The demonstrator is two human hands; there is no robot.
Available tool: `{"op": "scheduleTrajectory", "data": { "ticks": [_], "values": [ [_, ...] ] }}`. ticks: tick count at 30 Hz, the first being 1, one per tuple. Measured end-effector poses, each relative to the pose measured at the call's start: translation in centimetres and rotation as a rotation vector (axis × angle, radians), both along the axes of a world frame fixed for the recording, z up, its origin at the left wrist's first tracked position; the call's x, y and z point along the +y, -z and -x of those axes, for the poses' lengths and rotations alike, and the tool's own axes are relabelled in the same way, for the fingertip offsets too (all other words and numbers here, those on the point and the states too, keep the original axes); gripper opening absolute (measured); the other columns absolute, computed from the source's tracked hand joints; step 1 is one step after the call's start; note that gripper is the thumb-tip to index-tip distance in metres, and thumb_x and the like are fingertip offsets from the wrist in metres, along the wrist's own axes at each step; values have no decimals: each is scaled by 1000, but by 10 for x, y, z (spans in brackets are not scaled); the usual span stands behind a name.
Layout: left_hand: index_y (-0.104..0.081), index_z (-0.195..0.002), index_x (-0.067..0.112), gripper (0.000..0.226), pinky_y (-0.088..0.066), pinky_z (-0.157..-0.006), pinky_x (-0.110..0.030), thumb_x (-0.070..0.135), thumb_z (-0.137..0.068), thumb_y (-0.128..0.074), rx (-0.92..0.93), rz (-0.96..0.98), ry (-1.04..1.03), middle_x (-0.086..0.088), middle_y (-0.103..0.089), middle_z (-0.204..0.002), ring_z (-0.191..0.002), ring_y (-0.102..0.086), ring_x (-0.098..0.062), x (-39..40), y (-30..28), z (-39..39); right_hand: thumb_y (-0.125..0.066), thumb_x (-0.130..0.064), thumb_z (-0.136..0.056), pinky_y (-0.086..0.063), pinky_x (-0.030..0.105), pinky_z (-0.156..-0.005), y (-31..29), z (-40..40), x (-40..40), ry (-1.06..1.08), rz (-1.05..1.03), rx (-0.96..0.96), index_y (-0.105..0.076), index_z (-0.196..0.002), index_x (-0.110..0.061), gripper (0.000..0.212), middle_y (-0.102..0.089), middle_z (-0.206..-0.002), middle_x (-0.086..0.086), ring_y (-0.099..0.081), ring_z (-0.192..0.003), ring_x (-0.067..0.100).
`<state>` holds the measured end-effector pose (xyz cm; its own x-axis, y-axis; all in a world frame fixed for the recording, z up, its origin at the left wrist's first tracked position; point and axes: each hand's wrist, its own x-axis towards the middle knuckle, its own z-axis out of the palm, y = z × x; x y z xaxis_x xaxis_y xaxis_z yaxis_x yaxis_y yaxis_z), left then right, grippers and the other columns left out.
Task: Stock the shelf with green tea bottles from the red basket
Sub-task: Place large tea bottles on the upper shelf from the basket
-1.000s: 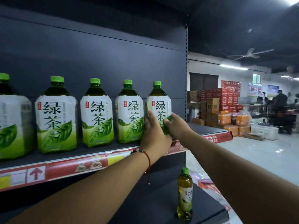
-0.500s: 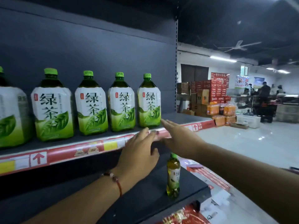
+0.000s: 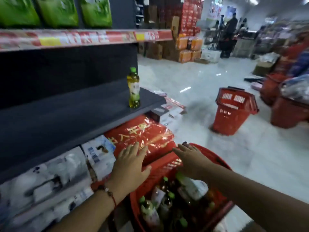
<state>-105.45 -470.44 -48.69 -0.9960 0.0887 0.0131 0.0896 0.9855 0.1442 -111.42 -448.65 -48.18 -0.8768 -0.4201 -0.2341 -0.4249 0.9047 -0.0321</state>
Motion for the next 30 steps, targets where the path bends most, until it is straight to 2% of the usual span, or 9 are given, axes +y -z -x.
{"op": "scheduleTrajectory", "data": {
  "ticks": [5, 12, 16, 20, 26, 30],
  "values": [
    [-7, -159, 26, 77, -7, -125, -45, 60, -98, -40, -176, 12, 113, -8, -5, -167, -153, -6, -28, 44, 65, -12, -55, -43, -94, -13, 50, -123, 87, -32, 53, 212, -39, -146, -10, -158, -24, 81, -12, -165, 10, -11, -151, 34],
    [-9, -159, 24, 77, -10, -124, -50, 56, -98, -44, -201, 50, 218, -10, -8, -167, -153, -9, -33, 82, 97, 7, -61, -26, -91, -28, 47, -116, 135, -22, 63, 323, -62, -247, -10, -158, -16, 84, -26, -159, 16, -27, -145, 37],
    [-11, -158, 23, 74, -10, -124, -50, 52, -99, -44, -206, 49, 244, -13, -7, -166, -152, -8, -35, 101, 113, 24, -61, -20, -92, -31, 50, -115, 162, 0, 60, 430, -67, -295, 2, -158, -15, 91, -18, -161, 19, -25, -145, 39],
    [-10, -158, 24, 73, -9, -123, -49, 50, -100, -46, -232, 67, 249, -13, -6, -166, -152, -8, -35, 107, 128, 36, -66, -34, -90, -31, 57, -114, 186, 17, 49, 543, -106, -346, 14, -156, -15, 105, -7, -163, 21, -18, -147, 43],
    [-8, -159, 25, 75, -13, -122, -48, 50, -99, -46, -250, 52, 231, -11, -9, -166, -152, -10, -33, 104, 137, 43, -68, -50, -85, -37, 58, -108, 230, 26, 47, 570, -211, -192, 26, -152, -13, 121, -6, -162, 22, -23, -143, 49],
    [-6, -158, 25, 77, -16, -122, -46, 50, -99, -48, -264, 22, 214, -10, -15, -165, -152, -14, -32, 99, 139, 46, -66, -33, -90, -52, 46, -97, 248, 32, 57, 509, -209, -44, 26, -151, -12, 113, -21, -156, 25, -38, -135, 48]
  ]
}}
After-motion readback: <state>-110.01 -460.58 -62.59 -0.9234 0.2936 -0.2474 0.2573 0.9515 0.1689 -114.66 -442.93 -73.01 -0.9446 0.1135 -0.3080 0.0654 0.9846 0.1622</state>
